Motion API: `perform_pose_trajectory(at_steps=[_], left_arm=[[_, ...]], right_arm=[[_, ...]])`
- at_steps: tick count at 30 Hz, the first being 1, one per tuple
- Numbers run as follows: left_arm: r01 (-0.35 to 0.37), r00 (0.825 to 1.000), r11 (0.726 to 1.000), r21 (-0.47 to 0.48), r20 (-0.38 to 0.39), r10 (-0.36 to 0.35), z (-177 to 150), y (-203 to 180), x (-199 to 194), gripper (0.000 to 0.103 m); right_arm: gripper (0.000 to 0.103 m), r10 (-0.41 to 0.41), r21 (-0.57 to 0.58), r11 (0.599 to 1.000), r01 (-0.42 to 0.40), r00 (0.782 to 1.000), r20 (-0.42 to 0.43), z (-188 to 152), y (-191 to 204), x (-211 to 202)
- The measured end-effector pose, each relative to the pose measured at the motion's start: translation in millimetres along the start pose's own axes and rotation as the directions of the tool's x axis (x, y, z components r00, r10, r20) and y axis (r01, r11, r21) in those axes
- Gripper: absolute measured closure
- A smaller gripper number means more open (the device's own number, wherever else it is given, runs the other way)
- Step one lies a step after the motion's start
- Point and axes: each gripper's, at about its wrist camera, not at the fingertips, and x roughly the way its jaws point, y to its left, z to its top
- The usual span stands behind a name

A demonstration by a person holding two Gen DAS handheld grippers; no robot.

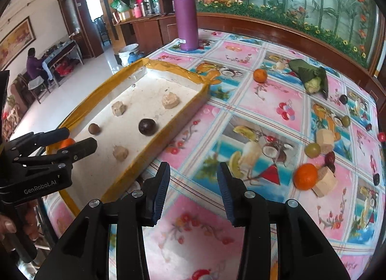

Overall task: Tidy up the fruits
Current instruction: 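Move both tools back over the remaining fruits on the table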

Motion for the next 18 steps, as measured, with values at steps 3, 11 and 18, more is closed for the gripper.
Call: perform_pose_trajectory(at_steps=[3, 11, 18], left_arm=[[0.013, 1.000, 1.000, 0.011, -0.003, -0.013, -5.0, -15.0, -3.8, 0.022], [0.067, 0.998, 0.995, 0.074, -0.011, -0.066, -12.3, -69.1, -11.2, 0.020], [0.094, 0.995, 0.985, 0.143, -0.027, -0.091, -19.8, -115.9, -13.7, 0.017]], right_arm=[[0.058, -0.025, 0.032, 0.999, 0.025, 1.000, 0.004, -12.7, -19.0, -10.6], [0.056, -0.083, 0.099, 0.992, 0.081, 0.996, 0.017, -42.1, -64.4, -38.1], [0.050, -0.128, 0.160, 0.980, 0.122, 0.991, 0.027, -62.3, -103.6, -59.8]])
